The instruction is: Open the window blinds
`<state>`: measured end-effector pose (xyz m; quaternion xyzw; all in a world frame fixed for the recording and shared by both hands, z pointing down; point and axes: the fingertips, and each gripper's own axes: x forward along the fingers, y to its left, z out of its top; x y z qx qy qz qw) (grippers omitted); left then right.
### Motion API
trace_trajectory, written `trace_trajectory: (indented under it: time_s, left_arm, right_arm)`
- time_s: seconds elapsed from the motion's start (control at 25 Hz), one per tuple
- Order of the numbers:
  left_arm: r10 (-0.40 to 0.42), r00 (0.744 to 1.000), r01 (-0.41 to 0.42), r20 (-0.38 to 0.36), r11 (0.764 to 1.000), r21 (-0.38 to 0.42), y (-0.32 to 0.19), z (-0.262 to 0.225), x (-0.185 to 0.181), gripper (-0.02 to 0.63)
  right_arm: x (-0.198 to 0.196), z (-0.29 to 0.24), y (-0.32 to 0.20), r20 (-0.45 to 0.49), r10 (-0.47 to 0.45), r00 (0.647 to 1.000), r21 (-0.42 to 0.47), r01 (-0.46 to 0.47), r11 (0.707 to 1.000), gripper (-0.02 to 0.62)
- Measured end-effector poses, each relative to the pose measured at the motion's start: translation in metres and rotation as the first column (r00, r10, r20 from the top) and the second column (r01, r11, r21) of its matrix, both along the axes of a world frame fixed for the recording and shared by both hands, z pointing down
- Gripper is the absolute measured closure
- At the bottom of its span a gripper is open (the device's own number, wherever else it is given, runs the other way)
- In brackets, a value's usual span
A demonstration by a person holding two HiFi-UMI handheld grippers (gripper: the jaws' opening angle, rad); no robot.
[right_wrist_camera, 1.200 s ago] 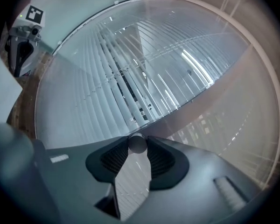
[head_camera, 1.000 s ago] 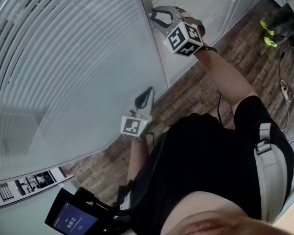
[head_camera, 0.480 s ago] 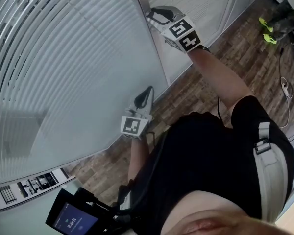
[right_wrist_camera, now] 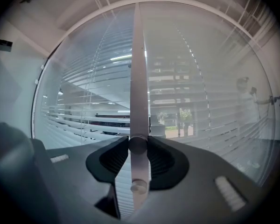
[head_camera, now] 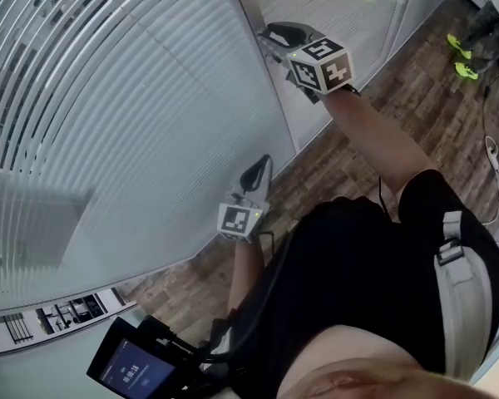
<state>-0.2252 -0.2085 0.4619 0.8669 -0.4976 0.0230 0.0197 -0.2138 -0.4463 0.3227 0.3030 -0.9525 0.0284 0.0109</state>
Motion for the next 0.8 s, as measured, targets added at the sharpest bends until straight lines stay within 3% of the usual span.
trace_trajectory:
  time_s: [0.28, 0.52, 0.64, 0.8]
  left_arm:
    - [-0.005, 1.000, 0.006, -0.026, 1.000, 0.014, 0.005, 0.006, 0.005, 0.603]
    - [-0.020, 0.999, 0.021, -0.027, 0.999, 0.028, -0.011, 0.008, 0.020, 0.603]
    - [-0.033, 0.999, 0.033, -0.023, 0.999, 0.017, -0.020, 0.021, 0.034, 0.603]
    - [-0.041, 0.999, 0.040, -0.026, 0.999, -0.003, -0.028, -0.017, 0.019, 0.603]
  right_arm:
    - [0.002, 0.001, 0.010, 0.042, 0.009, 0.999, -0.043, -0.007, 0.999, 0.466]
    - [0.003, 0.006, 0.001, 0.033, -0.033, 0.999, 0.000, 0.033, 0.999, 0.460]
    - [0.015, 0.023, -0.001, 0.036, -0.049, 0.998, 0.021, 0.048, 0.999, 0.402]
    - [0.001, 0.001, 0.021, -0.010, -0.125, 0.992, 0.113, 0.126, 0.986, 0.399]
